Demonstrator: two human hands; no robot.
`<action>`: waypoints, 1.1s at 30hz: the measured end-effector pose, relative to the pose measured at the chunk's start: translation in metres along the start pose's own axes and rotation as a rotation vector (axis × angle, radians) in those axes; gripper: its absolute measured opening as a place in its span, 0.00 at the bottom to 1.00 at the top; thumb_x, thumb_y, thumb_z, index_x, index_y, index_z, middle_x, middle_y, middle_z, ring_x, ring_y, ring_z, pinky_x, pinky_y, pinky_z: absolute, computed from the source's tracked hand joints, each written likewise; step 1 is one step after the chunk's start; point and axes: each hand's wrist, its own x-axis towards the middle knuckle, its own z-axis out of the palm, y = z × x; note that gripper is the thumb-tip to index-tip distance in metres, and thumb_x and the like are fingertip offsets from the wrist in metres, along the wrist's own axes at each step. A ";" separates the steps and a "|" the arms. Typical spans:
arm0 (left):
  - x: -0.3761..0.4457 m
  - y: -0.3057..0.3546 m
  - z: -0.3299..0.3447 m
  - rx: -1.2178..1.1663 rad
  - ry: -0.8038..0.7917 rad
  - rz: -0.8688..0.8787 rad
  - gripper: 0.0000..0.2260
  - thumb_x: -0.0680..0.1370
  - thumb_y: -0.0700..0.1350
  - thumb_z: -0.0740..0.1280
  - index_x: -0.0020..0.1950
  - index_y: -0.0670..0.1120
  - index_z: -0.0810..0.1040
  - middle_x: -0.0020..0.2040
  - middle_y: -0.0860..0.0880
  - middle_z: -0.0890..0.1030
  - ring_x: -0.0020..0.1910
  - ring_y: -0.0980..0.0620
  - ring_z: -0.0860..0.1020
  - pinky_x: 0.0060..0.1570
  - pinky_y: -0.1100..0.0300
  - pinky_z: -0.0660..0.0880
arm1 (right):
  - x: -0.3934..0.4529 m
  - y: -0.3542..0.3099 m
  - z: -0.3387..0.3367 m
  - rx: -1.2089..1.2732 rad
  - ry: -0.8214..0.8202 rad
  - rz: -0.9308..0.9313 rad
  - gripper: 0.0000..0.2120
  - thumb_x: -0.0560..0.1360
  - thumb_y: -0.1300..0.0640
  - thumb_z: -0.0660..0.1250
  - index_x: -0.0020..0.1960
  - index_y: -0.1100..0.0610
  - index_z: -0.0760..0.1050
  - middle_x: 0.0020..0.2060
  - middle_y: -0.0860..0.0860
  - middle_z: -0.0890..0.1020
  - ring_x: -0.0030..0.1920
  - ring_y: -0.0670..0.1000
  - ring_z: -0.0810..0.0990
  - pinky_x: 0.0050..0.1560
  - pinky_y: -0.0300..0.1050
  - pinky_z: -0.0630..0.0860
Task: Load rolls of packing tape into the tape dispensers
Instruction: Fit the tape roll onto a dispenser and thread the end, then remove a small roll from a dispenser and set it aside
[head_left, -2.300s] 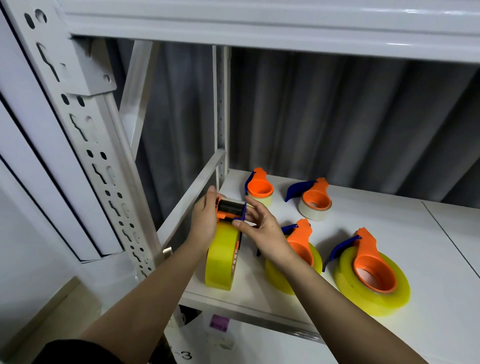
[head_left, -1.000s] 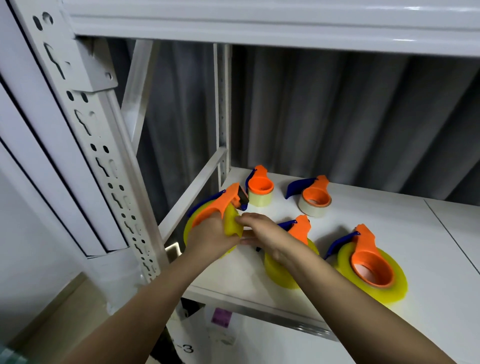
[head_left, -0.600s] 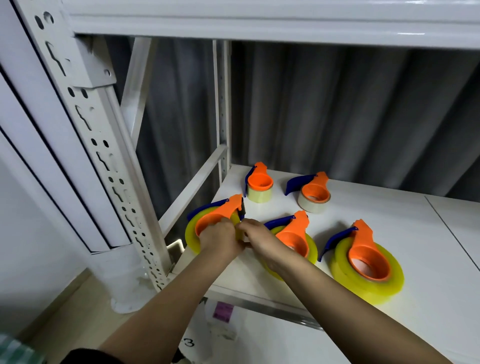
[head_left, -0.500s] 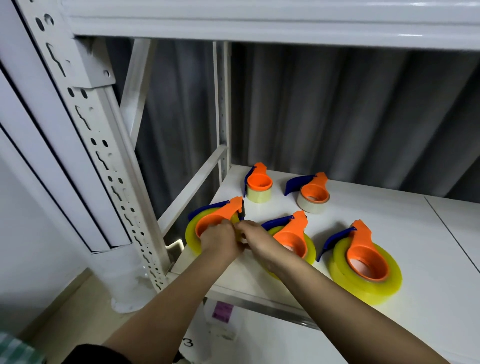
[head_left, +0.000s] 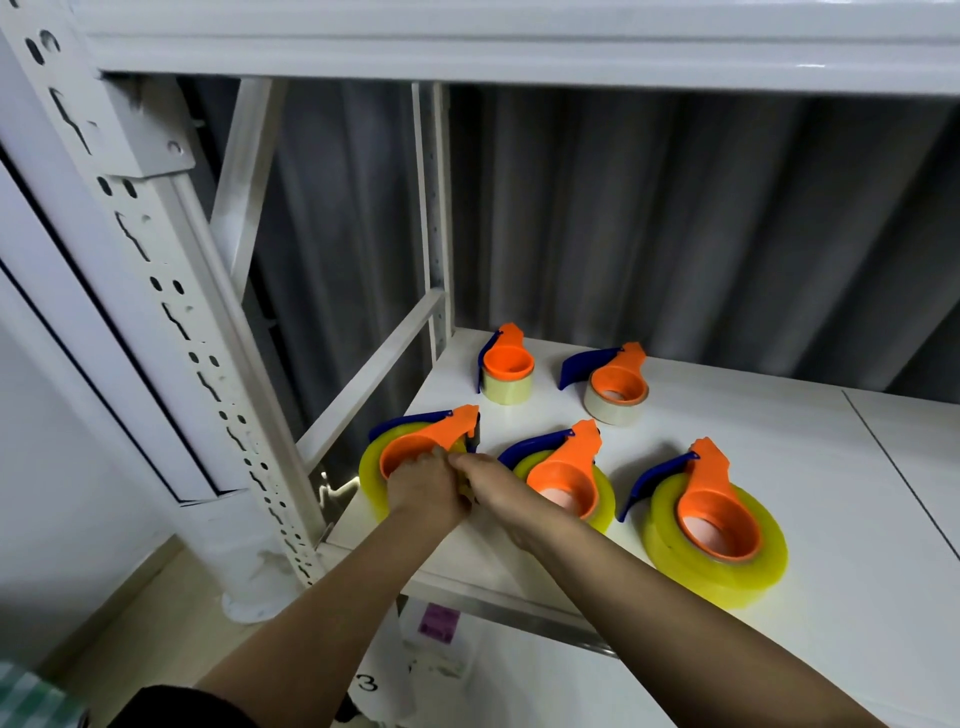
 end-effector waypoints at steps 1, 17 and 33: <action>-0.001 0.000 0.001 0.007 -0.008 -0.007 0.20 0.78 0.53 0.60 0.66 0.44 0.70 0.61 0.46 0.76 0.59 0.46 0.76 0.53 0.55 0.73 | 0.000 0.000 0.000 -0.004 -0.002 0.000 0.19 0.81 0.49 0.57 0.67 0.59 0.70 0.64 0.53 0.76 0.63 0.51 0.73 0.63 0.41 0.67; -0.005 -0.006 -0.092 0.078 0.147 0.166 0.15 0.78 0.50 0.62 0.62 0.45 0.69 0.57 0.46 0.75 0.55 0.44 0.77 0.43 0.57 0.66 | -0.002 -0.037 -0.048 -0.250 0.259 -0.231 0.13 0.80 0.56 0.58 0.60 0.59 0.75 0.52 0.54 0.78 0.54 0.59 0.78 0.57 0.54 0.74; 0.078 0.145 -0.098 0.111 0.186 0.546 0.18 0.78 0.50 0.62 0.64 0.43 0.70 0.62 0.43 0.75 0.60 0.42 0.74 0.56 0.52 0.68 | 0.003 -0.023 -0.214 -1.120 0.710 0.019 0.18 0.80 0.51 0.59 0.67 0.57 0.70 0.63 0.57 0.74 0.61 0.58 0.75 0.58 0.49 0.73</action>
